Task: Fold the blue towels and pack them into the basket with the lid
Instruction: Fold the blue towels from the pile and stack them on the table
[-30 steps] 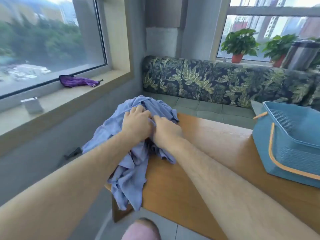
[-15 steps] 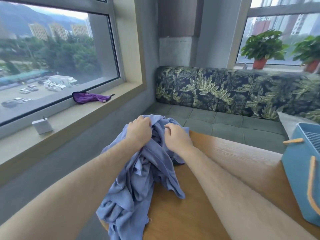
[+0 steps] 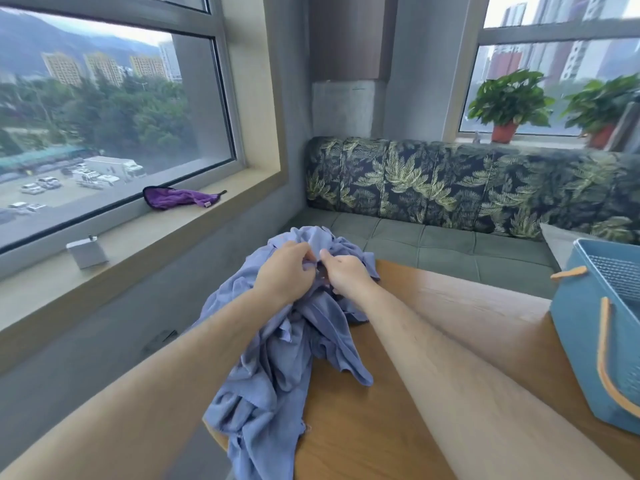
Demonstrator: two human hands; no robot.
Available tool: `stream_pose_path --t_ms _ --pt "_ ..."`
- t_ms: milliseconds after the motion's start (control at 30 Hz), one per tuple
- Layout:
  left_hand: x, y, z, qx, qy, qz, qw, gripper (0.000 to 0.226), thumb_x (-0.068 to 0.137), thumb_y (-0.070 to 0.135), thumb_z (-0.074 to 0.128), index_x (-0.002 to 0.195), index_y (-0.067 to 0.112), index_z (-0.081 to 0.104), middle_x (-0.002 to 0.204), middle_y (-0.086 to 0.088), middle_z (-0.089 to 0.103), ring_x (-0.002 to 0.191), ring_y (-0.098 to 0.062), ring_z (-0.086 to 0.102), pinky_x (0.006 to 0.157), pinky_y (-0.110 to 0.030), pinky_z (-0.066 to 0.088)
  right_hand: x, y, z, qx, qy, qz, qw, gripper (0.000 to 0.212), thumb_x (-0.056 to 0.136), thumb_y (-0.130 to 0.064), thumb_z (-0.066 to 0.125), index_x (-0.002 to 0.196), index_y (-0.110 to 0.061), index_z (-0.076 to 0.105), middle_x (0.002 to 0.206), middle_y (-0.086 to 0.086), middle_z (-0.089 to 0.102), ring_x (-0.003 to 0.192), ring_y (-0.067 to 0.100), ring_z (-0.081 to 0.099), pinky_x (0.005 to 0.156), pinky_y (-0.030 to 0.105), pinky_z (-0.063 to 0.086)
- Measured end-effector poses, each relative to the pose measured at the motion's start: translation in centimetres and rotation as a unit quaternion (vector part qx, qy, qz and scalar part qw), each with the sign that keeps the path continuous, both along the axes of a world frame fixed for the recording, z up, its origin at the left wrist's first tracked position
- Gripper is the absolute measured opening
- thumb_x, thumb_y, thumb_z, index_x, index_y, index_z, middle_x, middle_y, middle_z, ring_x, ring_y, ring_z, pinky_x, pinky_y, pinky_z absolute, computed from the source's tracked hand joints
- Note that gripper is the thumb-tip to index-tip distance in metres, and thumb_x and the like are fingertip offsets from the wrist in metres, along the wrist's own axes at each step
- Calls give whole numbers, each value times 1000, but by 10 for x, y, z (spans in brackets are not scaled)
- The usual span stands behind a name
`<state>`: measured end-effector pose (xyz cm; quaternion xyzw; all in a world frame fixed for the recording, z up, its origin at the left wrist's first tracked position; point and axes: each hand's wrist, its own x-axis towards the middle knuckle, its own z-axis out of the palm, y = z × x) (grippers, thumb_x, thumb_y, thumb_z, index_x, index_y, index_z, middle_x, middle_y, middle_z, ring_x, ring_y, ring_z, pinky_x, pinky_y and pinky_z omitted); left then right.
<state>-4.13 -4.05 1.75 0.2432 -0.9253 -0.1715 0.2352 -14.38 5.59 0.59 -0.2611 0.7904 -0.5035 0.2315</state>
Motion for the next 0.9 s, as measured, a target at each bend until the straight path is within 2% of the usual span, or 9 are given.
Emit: stream_pose_path --t_ms 100,200,300,367,433,567,633,700,900 --pt "-2 -6 8 67 15 -18 997 12 95 24 53 90 17 62 80 1 67 75 -19 60 70 -34 48 -9 -33 17 -8 -61 -44 997 39 89 -49 63 81 -11 66 64 2 60 64 22 57 62 30 44" --pt "-9 -45 10 72 23 45 996 17 98 19 45 98 11 60 91 -6 67 86 -26 62 77 -40 50 -18 -56 20 14 -34 -25 999 19 89 -25 66 75 -15 60 69 3 57 69 22 53 61 28 41" --pt "-25 -89 7 17 -124 106 986 33 97 32 51 119 10 60 121 -10 59 116 -34 55 92 -40 47 -25 -64 12 3 11 -36 999 32 90 -20 58 60 -20 46 63 3 45 62 19 40 57 30 30" --pt "-39 -105 3 18 -228 115 967 44 92 51 57 117 15 63 120 -6 60 116 -31 54 91 -37 43 -29 -64 7 0 22 -46 999 40 91 -21 58 57 -22 38 59 0 39 59 17 34 55 31 26" --pt "-52 -115 -4 31 -236 108 965 38 87 52 63 103 17 67 109 -2 67 105 -27 58 81 -34 44 -34 -61 6 -1 30 -54 998 42 94 -23 58 59 -22 35 58 -2 36 58 16 31 54 31 24" --pt "-56 -132 2 40 -152 106 982 11 87 28 65 90 17 67 99 -1 68 97 -28 61 76 -32 45 -43 -65 12 -24 31 -59 998 18 94 -31 58 79 -20 58 75 1 53 70 17 44 62 33 38" --pt "-51 -135 17 78 -65 93 990 10 90 29 62 91 18 62 97 -1 65 94 -28 60 80 -34 49 -45 -68 20 -55 16 -65 996 19 88 -34 60 83 -16 63 78 2 61 73 19 54 75 44 55" --pt "-46 -134 35 129 26 76 988 12 95 28 58 101 17 57 96 -1 63 92 -26 60 79 -35 49 -46 -69 33 -86 20 -73 993 23 88 -32 60 87 -10 65 81 2 65 77 20 59 88 51 57" --pt "-37 -90 121 182 218 11 959 18 98 31 60 108 18 55 97 3 67 85 -12 61 69 -26 45 -41 -46 117 -203 116 -75 969 33 96 -28 56 100 5 61 86 18 69 75 15 54 69 35 47"
